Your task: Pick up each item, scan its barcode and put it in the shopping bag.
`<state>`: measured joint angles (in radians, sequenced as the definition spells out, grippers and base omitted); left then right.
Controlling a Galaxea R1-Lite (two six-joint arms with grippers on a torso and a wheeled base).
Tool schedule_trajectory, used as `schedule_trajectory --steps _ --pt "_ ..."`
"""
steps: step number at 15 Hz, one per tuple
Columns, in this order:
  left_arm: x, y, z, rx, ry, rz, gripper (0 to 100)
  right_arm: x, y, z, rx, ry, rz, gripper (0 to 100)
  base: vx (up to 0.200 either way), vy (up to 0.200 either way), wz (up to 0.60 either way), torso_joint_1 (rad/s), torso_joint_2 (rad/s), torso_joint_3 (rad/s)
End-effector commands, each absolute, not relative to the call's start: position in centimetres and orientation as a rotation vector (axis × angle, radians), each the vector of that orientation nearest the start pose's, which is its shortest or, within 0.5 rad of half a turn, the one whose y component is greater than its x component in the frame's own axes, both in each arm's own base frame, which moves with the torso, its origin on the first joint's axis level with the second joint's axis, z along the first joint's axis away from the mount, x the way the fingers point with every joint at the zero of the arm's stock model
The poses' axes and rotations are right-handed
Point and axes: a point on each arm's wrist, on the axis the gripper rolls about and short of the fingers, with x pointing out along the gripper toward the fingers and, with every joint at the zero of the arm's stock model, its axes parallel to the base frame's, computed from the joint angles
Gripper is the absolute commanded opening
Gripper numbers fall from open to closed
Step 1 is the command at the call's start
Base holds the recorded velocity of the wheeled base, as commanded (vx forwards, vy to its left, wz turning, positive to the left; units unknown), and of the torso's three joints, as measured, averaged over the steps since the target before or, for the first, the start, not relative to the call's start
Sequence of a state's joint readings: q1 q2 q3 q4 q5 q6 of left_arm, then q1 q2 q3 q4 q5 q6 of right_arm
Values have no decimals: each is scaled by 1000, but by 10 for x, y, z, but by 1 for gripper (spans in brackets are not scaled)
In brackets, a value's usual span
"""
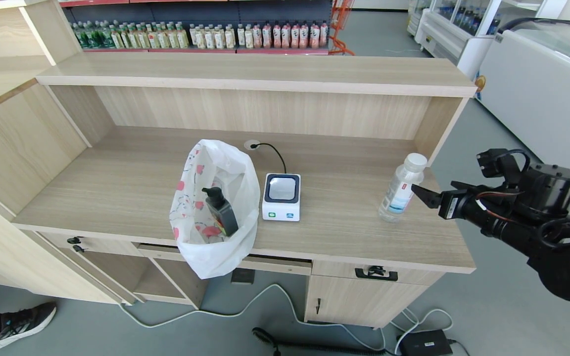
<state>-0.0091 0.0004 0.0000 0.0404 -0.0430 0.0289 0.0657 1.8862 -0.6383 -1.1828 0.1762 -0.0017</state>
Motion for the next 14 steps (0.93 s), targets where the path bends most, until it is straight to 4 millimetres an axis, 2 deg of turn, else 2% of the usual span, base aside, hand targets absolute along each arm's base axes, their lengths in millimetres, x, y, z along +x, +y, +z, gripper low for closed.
schedule_trajectory --steps 1,14 --pt "-23 -1 71 28 39 -53 100 330 32 131 2 75 259 100 0 0 0 0 0 0" --pt "-23 -1 71 28 39 -53 100 362 45 121 -9 55 284 100 0 0 0 0 0 0"
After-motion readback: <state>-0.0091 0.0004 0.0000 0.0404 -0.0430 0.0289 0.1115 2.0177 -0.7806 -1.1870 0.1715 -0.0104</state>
